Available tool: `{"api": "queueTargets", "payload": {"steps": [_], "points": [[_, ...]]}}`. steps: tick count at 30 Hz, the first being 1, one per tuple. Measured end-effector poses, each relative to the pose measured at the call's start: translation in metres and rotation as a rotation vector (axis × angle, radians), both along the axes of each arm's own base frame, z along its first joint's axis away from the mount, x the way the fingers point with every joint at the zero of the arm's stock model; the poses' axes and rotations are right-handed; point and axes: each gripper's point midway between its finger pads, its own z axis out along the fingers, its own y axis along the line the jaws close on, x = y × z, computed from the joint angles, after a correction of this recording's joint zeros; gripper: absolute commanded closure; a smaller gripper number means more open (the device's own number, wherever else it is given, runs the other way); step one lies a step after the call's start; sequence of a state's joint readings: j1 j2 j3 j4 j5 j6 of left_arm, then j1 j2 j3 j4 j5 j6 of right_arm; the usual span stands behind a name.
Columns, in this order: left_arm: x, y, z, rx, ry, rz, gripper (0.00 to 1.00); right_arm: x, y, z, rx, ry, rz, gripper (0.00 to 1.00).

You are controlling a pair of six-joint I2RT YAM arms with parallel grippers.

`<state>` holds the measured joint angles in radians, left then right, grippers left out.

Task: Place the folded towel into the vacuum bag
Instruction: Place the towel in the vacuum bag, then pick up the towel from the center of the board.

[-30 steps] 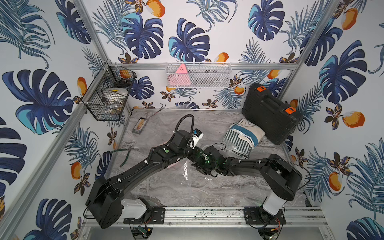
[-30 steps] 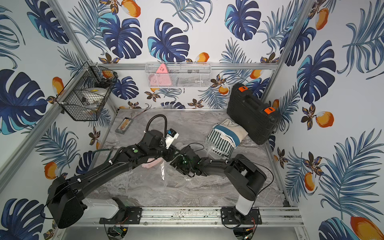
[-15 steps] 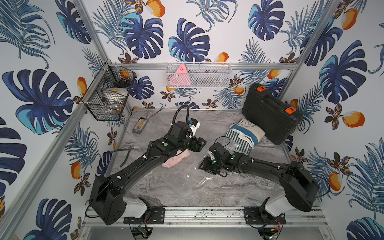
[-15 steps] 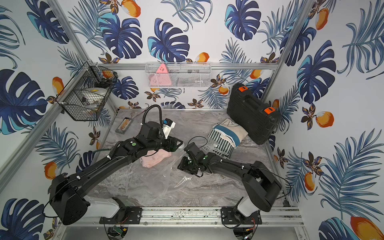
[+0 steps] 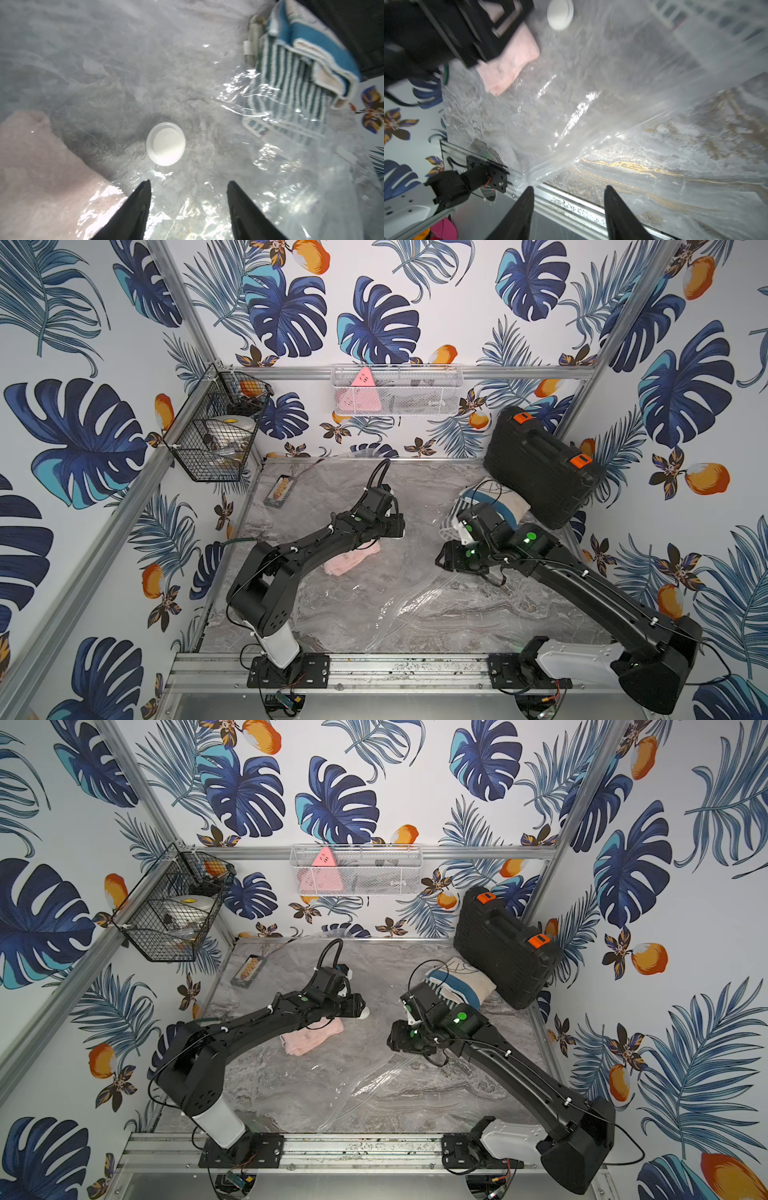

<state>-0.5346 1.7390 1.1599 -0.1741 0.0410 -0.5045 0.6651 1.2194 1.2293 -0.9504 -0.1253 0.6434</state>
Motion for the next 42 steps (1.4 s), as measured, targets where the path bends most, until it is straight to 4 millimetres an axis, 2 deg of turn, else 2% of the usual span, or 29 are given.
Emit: {"api": "queueTargets", "payload": {"steps": [2,3,5,8,12,16,18,21,23,27,29,32,36,39,42], "points": [[-0.002,0.001,-0.024,0.02,0.041,0.019,0.38,0.018,-0.016,0.009,-0.003,-0.026,-0.049,0.43],[-0.005,0.002,-0.036,0.033,0.058,0.022,0.38,0.028,-0.023,0.005,-0.018,-0.02,-0.072,0.43],[-0.011,0.004,-0.053,0.049,0.085,0.029,0.38,0.045,-0.031,-0.012,-0.053,0.016,-0.099,0.44],[-0.021,0.014,-0.074,0.085,0.118,0.051,0.38,0.066,-0.024,-0.057,-0.091,0.09,-0.097,0.45],[-0.027,0.027,-0.079,0.119,0.113,0.076,0.37,0.081,-0.013,-0.103,-0.103,0.15,-0.093,0.47],[-0.038,0.048,-0.077,0.171,0.125,0.111,0.37,0.072,-0.014,-0.129,-0.095,0.203,-0.091,0.44],[-0.039,0.053,-0.072,0.198,0.115,0.106,0.37,0.076,-0.023,-0.126,-0.095,0.203,-0.111,0.37],[-0.035,0.044,-0.056,0.196,0.094,0.074,0.37,0.111,-0.059,-0.094,-0.127,0.089,-0.215,0.24],[-0.033,0.022,-0.036,0.181,0.059,0.017,0.35,0.13,-0.083,-0.075,-0.179,0.01,-0.284,0.17],[-0.046,-0.043,0.019,0.099,-0.049,-0.155,0.33,0.14,-0.119,-0.069,-0.356,-0.059,-0.37,0.07],[-0.055,-0.059,0.04,0.069,-0.089,-0.203,0.33,0.154,-0.138,-0.062,-0.469,-0.092,-0.407,0.04],[-0.064,-0.069,0.059,0.038,-0.125,-0.246,0.33,0.191,-0.153,-0.054,-0.612,-0.134,-0.452,0.03],[-0.067,-0.071,0.073,0.026,-0.158,-0.272,0.32,0.217,-0.161,-0.065,-0.726,-0.132,-0.449,0.04],[-0.069,-0.07,0.076,0.031,-0.172,-0.292,0.32,0.232,-0.165,-0.084,-0.752,-0.092,-0.434,0.05],[-0.074,-0.065,0.073,0.038,-0.169,-0.297,0.32,0.236,-0.177,-0.104,-0.748,-0.034,-0.438,0.1]]}}
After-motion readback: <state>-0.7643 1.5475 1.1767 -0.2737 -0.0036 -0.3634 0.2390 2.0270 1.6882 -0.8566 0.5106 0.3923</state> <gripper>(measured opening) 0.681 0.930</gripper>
